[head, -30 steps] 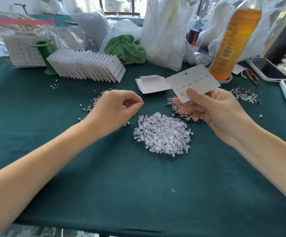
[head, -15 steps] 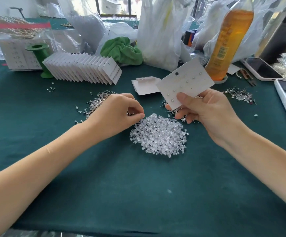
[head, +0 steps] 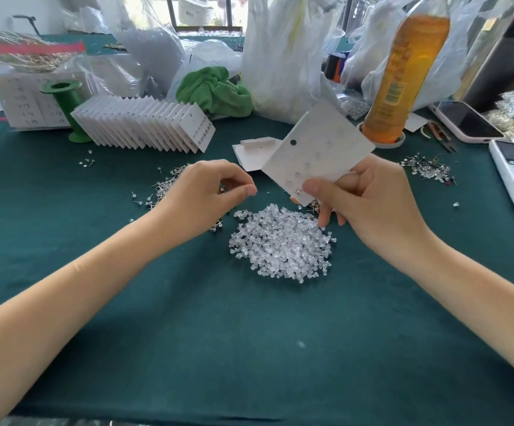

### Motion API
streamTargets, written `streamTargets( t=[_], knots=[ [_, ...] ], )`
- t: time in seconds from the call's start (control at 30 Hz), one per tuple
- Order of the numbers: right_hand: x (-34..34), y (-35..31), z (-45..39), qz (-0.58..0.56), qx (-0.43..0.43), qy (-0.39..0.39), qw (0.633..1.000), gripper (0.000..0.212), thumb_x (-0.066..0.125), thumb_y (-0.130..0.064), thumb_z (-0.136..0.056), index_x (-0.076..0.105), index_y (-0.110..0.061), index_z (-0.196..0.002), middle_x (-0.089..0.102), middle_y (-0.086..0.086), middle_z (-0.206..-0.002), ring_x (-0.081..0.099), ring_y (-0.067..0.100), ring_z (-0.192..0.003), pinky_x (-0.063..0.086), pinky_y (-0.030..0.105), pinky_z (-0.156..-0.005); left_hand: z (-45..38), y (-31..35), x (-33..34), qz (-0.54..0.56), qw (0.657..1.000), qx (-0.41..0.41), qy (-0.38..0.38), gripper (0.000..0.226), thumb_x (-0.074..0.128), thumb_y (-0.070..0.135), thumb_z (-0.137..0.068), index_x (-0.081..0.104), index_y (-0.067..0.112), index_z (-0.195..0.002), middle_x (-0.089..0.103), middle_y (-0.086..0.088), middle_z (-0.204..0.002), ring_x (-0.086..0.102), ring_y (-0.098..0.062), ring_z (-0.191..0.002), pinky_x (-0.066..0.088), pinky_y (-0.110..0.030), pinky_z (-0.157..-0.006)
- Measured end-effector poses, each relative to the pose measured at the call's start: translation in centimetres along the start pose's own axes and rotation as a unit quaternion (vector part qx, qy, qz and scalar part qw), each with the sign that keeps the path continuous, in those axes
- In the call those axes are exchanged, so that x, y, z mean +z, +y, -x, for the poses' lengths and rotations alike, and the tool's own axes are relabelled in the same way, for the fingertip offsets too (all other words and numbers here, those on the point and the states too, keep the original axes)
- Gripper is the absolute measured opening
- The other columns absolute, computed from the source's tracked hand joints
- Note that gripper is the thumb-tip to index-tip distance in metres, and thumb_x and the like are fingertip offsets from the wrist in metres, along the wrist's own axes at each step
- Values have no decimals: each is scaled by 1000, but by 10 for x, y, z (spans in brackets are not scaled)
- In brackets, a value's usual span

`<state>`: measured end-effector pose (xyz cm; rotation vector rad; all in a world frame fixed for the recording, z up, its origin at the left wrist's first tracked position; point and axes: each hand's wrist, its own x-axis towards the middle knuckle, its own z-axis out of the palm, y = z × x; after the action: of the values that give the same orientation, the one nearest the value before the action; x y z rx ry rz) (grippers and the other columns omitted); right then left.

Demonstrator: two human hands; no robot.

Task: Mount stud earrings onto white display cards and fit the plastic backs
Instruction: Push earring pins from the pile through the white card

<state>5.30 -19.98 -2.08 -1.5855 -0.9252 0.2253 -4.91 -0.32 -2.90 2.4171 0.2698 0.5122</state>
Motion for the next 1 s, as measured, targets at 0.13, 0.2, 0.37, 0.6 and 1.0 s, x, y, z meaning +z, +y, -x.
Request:
streamTargets(
  t=[0.13, 0.2, 0.37, 0.6, 1.0],
  knots=[
    [-3, 9, 8, 295, -277, -25, 914, 13, 73, -11, -85, 69, 0, -80, 64, 2, -58, 56, 18, -45, 46, 28, -46, 1, 6, -6, 135, 988, -74, -12, 11, 65, 18, -88, 69, 24, -80, 63, 12, -64, 51, 1, -57, 41, -13, -58],
    [-1, 14, 8, 395, -387, -51, 832, 10, 69, 9, -76, 69, 0, -71, 62, 10, -56, 55, 29, -46, 47, 32, -42, 4, 10, -10, 217, 970, -108, -21, 11, 62, 19, -89, 70, 22, -82, 66, 12, -67, 58, 1, -65, 47, -17, -68],
    [2, 12, 6, 465, -491, -66, 734, 17, 66, 12, -73, 67, -3, -67, 72, 7, -74, 53, 25, -45, 46, 29, -40, 14, 24, -7, 169, 983, -56, -34, 10, 62, 21, -89, 68, 22, -82, 64, 15, -66, 55, 3, -63, 44, -9, -63],
    [6, 12, 7, 478, -510, -75, 711, 16, 67, 9, -76, 69, -5, -68, 74, 7, -85, 51, 21, -45, 45, 27, -41, 26, 35, 0, 98, 995, 7, -27, 7, 65, 22, -87, 67, 26, -81, 68, 6, -77, 58, -16, -68, 46, -21, -65],
    [8, 12, 7, 484, -500, -75, 715, 17, 63, 6, -83, 70, -6, -72, 73, 4, -79, 52, 21, -46, 44, 27, -41, 27, 32, 2, 65, 997, 29, -40, 9, 64, 22, -88, 67, 29, -82, 65, 11, -79, 57, -6, -70, 46, -21, -66]
  ],
)
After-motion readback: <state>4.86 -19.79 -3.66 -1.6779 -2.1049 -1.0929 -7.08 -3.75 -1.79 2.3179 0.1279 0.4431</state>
